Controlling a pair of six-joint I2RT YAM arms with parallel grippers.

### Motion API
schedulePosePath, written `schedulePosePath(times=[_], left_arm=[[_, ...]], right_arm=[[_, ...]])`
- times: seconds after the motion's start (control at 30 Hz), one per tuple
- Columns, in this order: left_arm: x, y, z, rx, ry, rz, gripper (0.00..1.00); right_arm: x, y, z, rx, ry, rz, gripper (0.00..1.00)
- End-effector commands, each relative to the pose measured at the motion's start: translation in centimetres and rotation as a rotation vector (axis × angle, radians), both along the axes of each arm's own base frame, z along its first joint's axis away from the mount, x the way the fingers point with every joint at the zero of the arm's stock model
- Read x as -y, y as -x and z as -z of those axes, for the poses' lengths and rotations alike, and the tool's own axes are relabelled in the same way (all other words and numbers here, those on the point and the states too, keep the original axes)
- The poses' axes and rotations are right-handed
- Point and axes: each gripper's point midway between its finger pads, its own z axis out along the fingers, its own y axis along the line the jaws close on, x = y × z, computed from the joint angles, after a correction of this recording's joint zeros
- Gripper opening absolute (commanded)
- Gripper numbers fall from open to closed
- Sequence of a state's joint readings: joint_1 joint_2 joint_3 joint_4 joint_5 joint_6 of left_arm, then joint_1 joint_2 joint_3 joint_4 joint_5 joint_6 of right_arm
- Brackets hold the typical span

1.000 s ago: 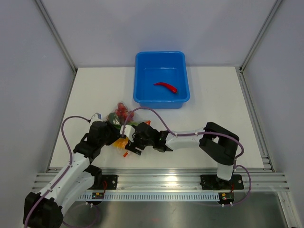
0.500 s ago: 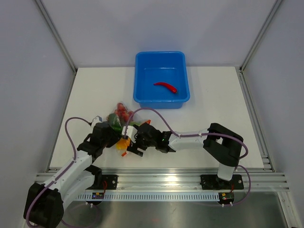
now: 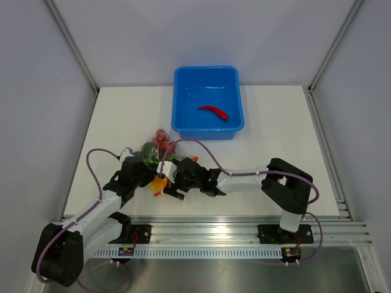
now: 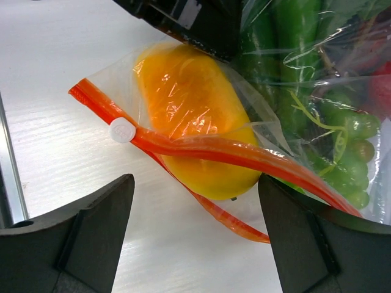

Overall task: Open the zip-top bag and remove the fake food
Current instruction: Pick up the fake fruit from the zipper food storage bag.

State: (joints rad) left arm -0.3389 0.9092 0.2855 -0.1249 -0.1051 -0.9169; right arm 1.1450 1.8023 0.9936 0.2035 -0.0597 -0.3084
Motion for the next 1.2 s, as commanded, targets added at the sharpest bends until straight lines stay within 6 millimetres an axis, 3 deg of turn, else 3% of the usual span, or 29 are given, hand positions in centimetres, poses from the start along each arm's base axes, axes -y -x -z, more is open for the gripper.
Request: schedulePosePath(times=[0.0,0.43,0.83,1.17], left_arm=[[0.1,0.4,0.6,-0.019,-0.007,0.013,0.0],[0.1,0.4,0.5,-0.015,-0.008,0.024,0.0],[0.5,0.0,0.7,-0.018,-0.009,0.03,0.0],[2.2,-0.3,1.4,-0.031,0.011,0.062,0.0]], right_arm=[[-1.0,-1.5,-2.5,0.061,-0.064,0.044,0.9],[-1.3,-4.2,-1.0,0.095,-0.022,0.156,0.91],[-1.8,-4.5,-2.0,0.083,-0.084,0.192,0.91],[-2.6,-4.8,-0.9,0.065,-0.057,0.189,0.92]])
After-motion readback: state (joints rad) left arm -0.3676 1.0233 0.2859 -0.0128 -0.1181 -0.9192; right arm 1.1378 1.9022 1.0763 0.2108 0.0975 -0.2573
